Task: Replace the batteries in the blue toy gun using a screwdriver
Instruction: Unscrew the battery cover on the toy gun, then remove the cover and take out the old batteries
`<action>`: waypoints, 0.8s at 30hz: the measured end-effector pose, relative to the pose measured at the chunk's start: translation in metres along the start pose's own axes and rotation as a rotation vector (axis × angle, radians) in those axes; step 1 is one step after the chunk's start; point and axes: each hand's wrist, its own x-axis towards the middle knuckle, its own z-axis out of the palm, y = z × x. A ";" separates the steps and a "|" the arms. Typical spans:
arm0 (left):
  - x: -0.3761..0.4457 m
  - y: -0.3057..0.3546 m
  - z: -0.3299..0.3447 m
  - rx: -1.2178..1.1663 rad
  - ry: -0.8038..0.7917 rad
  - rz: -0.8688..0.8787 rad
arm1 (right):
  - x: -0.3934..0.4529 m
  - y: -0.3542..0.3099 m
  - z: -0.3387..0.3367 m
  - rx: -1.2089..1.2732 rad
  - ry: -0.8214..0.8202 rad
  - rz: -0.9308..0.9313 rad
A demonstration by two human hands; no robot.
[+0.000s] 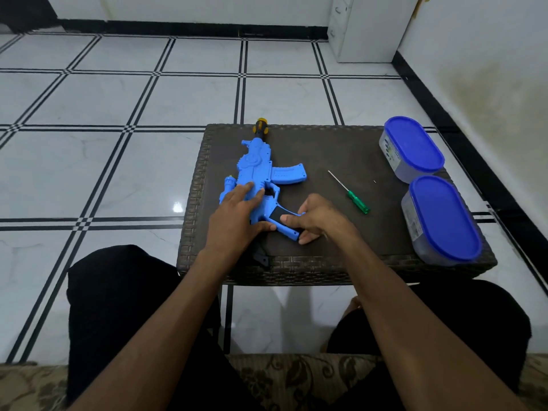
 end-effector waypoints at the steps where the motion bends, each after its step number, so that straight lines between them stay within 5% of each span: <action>1: 0.000 0.001 0.000 0.005 -0.005 -0.004 | 0.000 -0.001 0.000 0.018 -0.018 0.013; 24: 0.000 0.004 0.003 0.003 -0.030 -0.043 | -0.011 0.000 0.003 0.173 0.069 0.090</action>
